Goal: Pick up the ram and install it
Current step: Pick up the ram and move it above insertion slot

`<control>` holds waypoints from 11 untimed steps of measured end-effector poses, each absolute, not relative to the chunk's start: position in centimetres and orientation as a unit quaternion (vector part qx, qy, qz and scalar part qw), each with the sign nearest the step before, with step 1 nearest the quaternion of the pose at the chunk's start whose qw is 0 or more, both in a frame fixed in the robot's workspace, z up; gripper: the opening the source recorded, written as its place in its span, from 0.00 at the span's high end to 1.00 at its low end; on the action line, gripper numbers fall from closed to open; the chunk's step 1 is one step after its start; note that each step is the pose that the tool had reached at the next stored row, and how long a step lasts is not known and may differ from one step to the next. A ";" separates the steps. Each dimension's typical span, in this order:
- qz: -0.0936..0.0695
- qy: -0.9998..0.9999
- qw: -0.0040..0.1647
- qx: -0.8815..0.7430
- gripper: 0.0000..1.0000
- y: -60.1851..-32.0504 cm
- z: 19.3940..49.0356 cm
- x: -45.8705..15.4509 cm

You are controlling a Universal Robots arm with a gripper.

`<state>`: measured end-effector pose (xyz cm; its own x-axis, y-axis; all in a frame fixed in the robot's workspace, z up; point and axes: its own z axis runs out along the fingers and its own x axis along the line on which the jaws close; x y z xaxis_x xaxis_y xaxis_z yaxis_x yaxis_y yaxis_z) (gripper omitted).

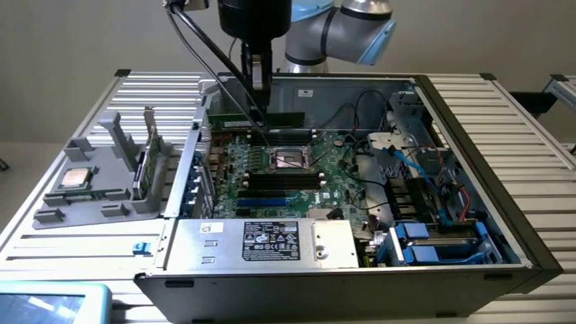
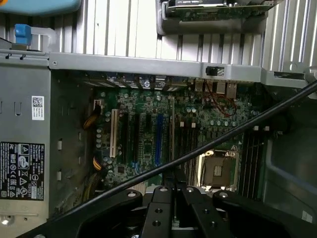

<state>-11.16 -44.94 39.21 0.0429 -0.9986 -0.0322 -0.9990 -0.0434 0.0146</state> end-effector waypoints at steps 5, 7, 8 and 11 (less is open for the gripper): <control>0.018 0.692 0.006 -0.722 0.89 -44.4 38.3 -9.5; 0.018 0.692 0.006 -0.722 0.89 -44.3 37.9 -8.8; 0.018 0.692 0.006 -0.722 0.89 -44.2 37.8 -8.5; 0.019 0.693 0.006 -0.721 0.89 -44.1 37.3 -7.7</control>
<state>-7.69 -44.12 37.29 0.0386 -0.9986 -0.0354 -0.9991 -0.0392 0.0166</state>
